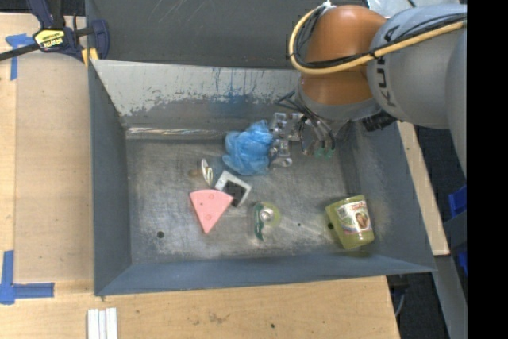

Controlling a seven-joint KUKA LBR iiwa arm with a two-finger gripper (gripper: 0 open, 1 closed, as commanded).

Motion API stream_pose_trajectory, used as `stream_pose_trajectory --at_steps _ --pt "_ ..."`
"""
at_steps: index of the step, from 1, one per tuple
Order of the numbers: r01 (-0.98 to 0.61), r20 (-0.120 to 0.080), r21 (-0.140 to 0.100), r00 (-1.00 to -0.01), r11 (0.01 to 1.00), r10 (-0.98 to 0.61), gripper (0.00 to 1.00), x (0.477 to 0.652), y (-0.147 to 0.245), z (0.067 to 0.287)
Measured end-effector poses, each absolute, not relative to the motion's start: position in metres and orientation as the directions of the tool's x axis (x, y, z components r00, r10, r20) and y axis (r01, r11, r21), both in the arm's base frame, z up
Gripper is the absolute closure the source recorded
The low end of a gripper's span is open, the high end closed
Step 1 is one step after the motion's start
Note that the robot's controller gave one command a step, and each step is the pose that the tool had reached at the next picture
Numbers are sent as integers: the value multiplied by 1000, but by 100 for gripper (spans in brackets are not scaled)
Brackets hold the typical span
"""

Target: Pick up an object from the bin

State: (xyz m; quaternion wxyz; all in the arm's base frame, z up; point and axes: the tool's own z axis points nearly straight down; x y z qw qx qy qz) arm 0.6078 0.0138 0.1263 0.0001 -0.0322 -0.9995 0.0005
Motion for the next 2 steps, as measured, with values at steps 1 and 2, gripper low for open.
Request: stream_pose_trajectory --at_steps 1,2 --pt "61 -9 0 -998 998 61 100 613 13 172" --pt "92 0 0 -996 996 92 100 603 13 212"
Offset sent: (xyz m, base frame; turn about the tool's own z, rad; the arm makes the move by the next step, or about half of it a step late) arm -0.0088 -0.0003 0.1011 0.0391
